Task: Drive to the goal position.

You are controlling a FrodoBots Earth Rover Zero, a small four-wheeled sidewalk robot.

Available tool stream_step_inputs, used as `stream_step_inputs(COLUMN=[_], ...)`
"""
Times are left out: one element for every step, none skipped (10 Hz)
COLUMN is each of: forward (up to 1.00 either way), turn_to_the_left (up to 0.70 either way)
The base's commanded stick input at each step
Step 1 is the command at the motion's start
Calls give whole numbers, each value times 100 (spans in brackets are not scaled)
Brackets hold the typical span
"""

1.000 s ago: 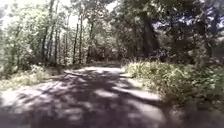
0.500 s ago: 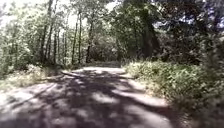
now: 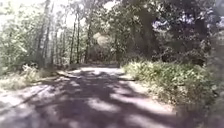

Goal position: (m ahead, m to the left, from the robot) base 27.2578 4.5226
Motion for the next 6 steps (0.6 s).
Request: stream_step_inputs(forward=[45, 45, 45, 45, 45, 45], turn_to_the_left=[0, 0, 0, 0, 0, 0])
